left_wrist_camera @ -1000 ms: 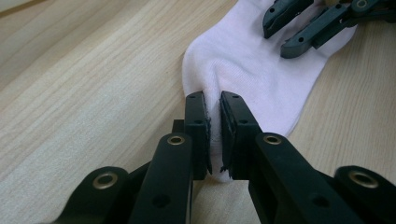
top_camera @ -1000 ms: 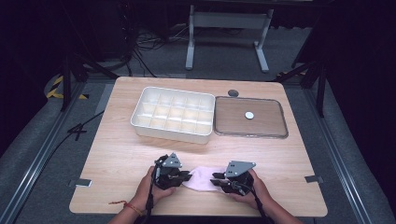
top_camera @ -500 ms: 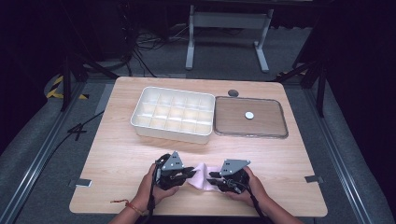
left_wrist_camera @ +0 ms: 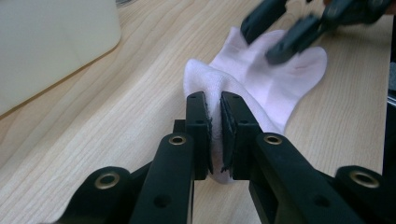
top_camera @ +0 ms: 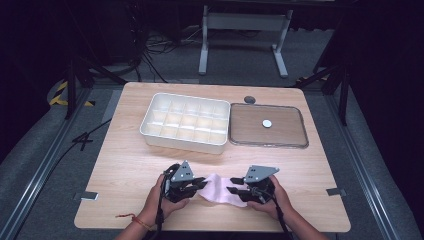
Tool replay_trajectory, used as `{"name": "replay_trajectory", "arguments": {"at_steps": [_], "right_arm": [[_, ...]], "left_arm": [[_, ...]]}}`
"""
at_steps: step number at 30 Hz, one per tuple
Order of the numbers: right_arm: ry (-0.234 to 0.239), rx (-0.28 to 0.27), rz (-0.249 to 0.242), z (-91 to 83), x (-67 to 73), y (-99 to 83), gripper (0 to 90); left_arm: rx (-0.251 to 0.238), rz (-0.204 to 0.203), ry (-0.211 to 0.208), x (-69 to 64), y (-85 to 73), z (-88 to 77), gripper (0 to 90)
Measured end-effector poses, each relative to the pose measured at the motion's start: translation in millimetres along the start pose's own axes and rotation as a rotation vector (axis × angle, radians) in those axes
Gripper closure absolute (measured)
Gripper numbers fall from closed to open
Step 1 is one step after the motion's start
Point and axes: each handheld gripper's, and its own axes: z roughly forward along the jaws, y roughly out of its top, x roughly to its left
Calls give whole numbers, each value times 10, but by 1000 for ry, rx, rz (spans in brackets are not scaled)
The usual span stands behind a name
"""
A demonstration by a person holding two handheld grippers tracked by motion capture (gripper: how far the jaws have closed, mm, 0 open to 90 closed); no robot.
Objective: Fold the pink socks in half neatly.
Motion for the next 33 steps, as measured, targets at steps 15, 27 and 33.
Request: {"name": "replay_trajectory", "arguments": {"at_steps": [15, 27, 33], "right_arm": [[-46, 121, 11, -70, -150, -205, 657], [-36, 98, 23, -9, -150, -202, 646], [-36, 102, 17, -2, -147, -197, 641]], "left_arm": [[32, 25, 24, -5, 46, 35, 816], [61, 78, 26, -103, 198, 147, 810], [74, 99, 30, -133, 264, 234, 807]]}}
